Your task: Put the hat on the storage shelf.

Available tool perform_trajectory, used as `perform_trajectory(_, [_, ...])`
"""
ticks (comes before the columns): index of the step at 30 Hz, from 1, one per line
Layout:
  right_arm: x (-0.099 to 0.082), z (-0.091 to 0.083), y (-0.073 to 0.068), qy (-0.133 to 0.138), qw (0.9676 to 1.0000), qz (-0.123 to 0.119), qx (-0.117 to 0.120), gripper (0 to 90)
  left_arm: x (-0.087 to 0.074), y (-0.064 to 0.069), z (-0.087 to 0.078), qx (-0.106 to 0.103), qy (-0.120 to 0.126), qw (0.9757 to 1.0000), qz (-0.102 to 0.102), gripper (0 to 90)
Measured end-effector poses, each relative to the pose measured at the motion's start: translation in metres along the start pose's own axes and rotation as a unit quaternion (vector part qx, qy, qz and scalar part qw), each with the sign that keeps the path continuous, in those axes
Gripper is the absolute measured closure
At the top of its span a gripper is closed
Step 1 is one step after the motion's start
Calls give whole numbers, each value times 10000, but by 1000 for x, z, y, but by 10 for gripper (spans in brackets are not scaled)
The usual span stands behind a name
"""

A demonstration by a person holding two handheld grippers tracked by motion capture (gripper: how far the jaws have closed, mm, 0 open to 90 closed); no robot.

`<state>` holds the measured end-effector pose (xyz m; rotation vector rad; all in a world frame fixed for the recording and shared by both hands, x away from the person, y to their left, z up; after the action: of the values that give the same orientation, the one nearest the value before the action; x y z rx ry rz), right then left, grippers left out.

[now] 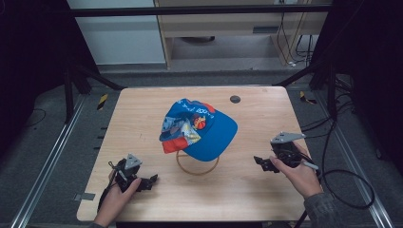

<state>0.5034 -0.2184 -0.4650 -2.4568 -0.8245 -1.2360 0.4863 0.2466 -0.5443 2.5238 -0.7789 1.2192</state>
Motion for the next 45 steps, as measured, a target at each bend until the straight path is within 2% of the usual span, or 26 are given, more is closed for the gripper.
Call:
perform_trajectory(8, [-17,13,-2,-98,9999,98,25,141,0,0,0,0,0,10000,0,0])
perform_trajectory(30, [-42,29,-10,-131,9995,280,70,145,0,0,0,1,1,10000,-1,0])
perform_trajectory(39, [-50,36,-17,-167,9994,273,124,143,0,0,0,1,1,10000,0,0])
perform_trajectory(45, [-52,43,-20,-68,9993,352,84,143,0,0,0,1,-1,10000,0,0])
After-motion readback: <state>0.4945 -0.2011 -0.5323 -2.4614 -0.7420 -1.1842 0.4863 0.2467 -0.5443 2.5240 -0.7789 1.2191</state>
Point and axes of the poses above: each handheld gripper's, and its own axes: z roughly forward along the jaws, x roughly out of its top, y roughly to its right, the point moved 5 cm from there along z, roughly forward along the jaws, and after that the axes turned 6 degrees about y, right-handed, at the moved point
